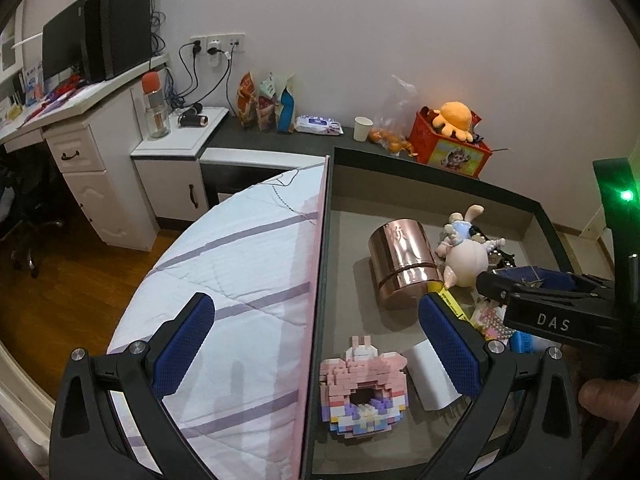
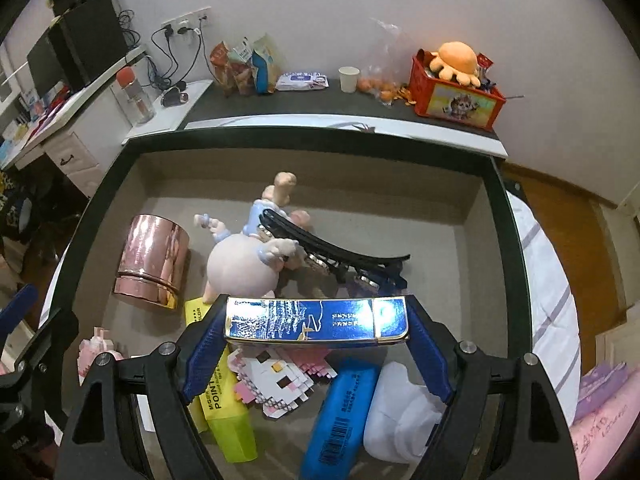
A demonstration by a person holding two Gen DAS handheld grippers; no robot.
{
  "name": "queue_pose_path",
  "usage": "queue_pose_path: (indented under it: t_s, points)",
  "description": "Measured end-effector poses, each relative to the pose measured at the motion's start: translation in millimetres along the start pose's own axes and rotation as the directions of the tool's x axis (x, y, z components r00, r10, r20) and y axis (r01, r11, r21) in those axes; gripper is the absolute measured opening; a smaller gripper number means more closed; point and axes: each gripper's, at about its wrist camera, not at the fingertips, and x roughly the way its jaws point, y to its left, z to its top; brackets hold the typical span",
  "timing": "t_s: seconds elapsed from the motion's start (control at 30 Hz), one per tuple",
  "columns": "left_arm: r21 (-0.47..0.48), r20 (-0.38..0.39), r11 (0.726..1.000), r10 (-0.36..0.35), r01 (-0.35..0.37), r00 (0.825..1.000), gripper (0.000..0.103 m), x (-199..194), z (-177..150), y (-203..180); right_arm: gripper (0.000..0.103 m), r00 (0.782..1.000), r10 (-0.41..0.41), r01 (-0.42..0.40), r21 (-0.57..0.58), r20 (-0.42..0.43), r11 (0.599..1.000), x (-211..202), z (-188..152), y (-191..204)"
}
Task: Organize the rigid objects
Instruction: 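Carry the blue tin into the box and open the right gripper, then withdraw the right gripper from the box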
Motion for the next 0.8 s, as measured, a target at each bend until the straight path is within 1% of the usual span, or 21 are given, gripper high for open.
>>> queue_pose_path:
  t_s: [0.1,0.23,0.3,0.37,0.5,0.6,0.67,0.8]
  points:
    - [0.004,0.0,1.0,0.002,-0.002,1.0,0.103,-0.4,0.3,-1.3,0.086,1.0,-0.01,0.01,0.018,-0.001,1.0,-0.4,1.0,-3.2]
    - [0.003,0.005,1.0,0.007,-0.008,1.0,0.103,-4.9,-0.6,-2.1,0.091,1.0,0.004,-0.004,0.023,-0.005,1.0,-1.1,-0.7,-4.0]
    - [0.007,0.006,1.0,0.008,-0.008,1.0,0.103,-7.1,-1.2,-3.5,0.091,1.0,0.012,-0.012,0.027,0.001,1.0,-2.7,-1.8,-4.8]
    - [0.013,0.008,1.0,0.012,-0.012,1.0,0.103,-10.0,-2.9,-5.5,0.097,1.0,0.012,-0.013,0.031,0.016,0.999,-5.6,-3.5,-5.8]
    - [0.013,0.011,1.0,0.013,-0.014,1.0,0.103,-16.2,-5.7,-8.4,0.098,0.997,0.037,-0.039,0.031,0.062,0.999,-19.8,-11.7,-4.4]
    - [0.016,0.025,1.0,0.013,-0.013,1.0,0.103,-29.6,-9.5,-13.1,0.098,0.993,0.053,-0.057,0.031,0.103,0.998,-34.9,-17.9,-3.3]
    - [0.021,0.045,1.0,0.017,-0.018,0.999,0.103,-43.3,-11.5,-16.6,0.098,0.987,0.079,-0.085,0.04,0.139,0.996,-49.5,-23.4,-4.3]
    - [0.023,0.083,0.999,0.023,-0.025,0.996,0.103,-72.2,-17.7,-21.2,0.098,0.975,0.1,-0.11,0.042,0.199,0.993,-77.2,-34.9,-4.9]
